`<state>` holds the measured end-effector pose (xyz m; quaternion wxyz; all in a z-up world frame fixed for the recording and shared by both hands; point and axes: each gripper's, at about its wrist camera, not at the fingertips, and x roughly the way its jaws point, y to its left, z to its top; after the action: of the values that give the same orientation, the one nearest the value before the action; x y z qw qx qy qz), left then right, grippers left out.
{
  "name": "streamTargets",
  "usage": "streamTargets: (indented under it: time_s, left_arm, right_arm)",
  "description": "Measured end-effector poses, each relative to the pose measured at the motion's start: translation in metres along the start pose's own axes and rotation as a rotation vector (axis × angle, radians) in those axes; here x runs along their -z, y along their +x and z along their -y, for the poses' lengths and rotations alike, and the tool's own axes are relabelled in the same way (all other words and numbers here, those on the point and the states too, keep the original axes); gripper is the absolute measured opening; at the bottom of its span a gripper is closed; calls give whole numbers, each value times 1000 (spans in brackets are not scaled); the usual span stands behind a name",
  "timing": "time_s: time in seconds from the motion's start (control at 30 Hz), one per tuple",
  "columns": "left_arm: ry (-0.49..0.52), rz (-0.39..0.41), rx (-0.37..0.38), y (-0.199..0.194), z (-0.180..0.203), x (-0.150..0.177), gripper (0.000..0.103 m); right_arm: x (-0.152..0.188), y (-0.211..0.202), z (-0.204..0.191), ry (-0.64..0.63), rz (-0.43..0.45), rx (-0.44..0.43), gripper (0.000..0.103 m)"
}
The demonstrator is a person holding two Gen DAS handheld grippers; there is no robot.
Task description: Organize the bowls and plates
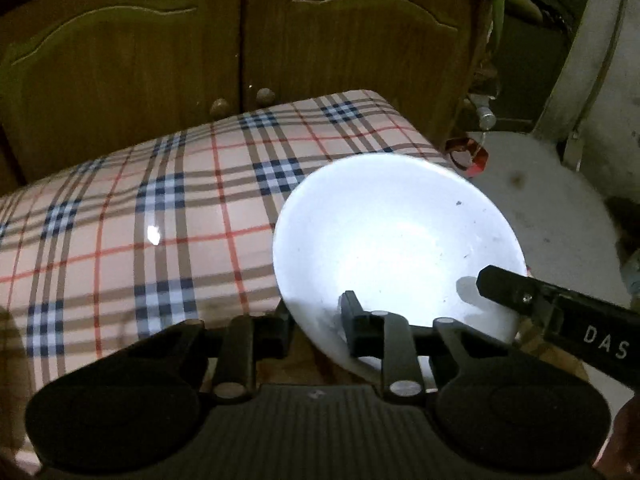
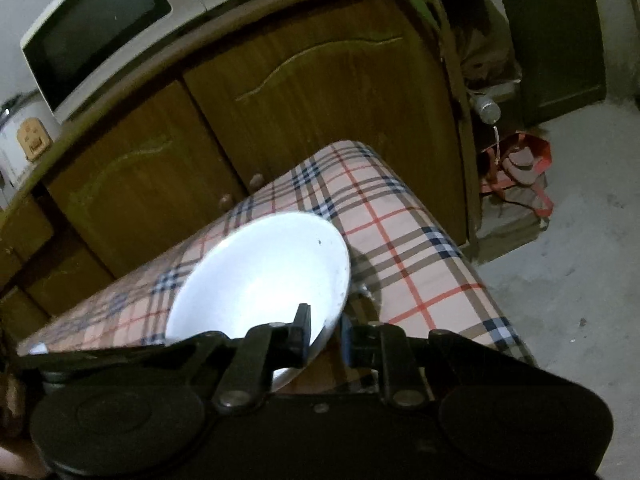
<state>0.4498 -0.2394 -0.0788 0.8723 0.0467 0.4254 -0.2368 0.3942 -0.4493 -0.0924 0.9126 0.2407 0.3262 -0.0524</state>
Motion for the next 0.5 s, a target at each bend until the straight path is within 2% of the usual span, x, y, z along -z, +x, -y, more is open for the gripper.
streamTargets:
  time_s: [0.27, 0.5]
  left_arm:
    - [-46, 31, 15, -48, 3, 11, 25]
    - [-25, 87, -25, -109, 17, 24, 24]
  right_arm:
    - [6, -53, -21, -37, 50, -19, 21]
    - [19, -115, -41, -36, 93, -51, 21]
